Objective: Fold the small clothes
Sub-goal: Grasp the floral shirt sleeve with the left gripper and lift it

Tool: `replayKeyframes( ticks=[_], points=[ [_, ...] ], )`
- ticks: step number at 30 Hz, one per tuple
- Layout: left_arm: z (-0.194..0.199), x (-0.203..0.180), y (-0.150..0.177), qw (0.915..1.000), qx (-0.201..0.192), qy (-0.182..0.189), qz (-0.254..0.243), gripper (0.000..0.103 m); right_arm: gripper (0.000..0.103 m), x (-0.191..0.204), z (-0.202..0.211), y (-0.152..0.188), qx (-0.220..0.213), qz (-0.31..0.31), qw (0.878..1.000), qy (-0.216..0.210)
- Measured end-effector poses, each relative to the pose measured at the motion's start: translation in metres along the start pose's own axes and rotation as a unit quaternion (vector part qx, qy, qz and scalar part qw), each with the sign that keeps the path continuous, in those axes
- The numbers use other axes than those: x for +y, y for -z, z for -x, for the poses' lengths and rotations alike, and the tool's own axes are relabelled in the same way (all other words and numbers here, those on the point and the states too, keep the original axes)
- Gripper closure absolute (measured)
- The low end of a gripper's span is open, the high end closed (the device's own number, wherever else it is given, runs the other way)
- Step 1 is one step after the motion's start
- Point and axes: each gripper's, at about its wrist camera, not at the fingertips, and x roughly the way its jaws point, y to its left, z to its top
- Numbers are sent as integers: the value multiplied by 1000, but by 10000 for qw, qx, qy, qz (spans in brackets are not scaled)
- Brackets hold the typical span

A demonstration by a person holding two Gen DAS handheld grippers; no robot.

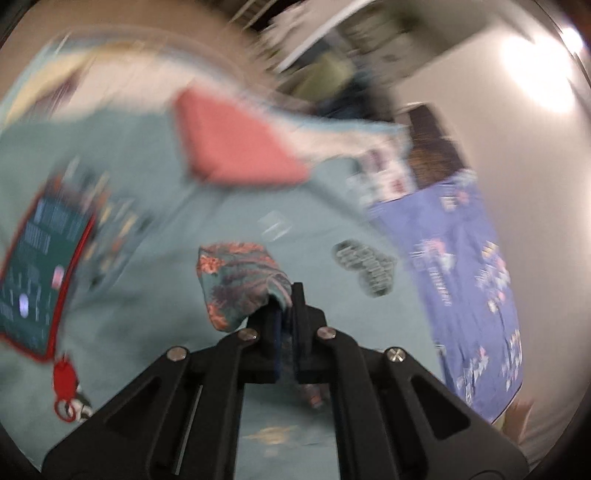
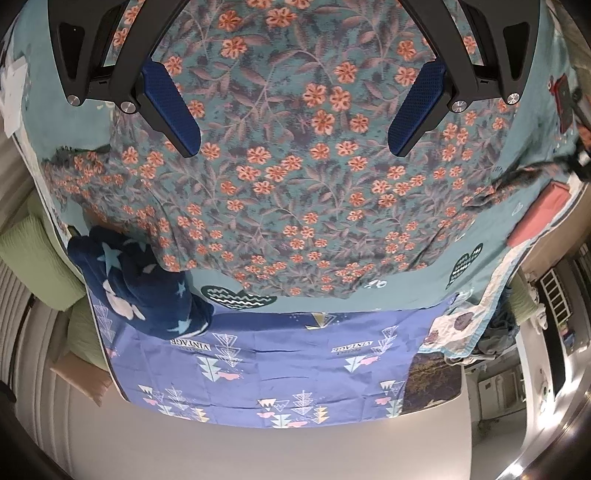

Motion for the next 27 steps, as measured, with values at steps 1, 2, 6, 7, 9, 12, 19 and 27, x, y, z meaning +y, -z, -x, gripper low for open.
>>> replayKeyframes(
  ticks=[1, 2, 6, 7, 9, 12, 19, 27],
  points=[
    [6, -18, -6, 9996, -145, 110, -209, 98, 0, -3, 0, 1, 5, -38, 10000, 1],
    [14, -44, -13, 9978, -315, 278, -506, 98, 0, -4, -1, 1, 9, -61, 10000, -1],
    [37, -140, -13, 9804, -520, 993, -1621, 98, 0, -13, -2, 3, 34, -178, 9998, 5],
    [42, -157, -8, 9753, -489, 1144, -1825, 98, 0, -17, -2, 4, 35, -225, 9997, 0],
    [49, -196, 14, 9610, -302, 1544, -2276, 98, 0, -20, -1, 4, 24, -285, 9996, 13],
    [52, -246, 66, 9318, 93, 2056, -2991, 98, 0, -30, 2, 5, 11, -400, 9992, 73],
    [42, -298, 222, 8569, 1247, 2686, -4220, 98, 0, -64, 8, 9, -8, -688, 9974, 220],
    [8, -288, 327, 8003, 2607, 2409, -4833, 97, 0, -105, -9, 19, 323, -1260, 9889, -714]
  ],
)
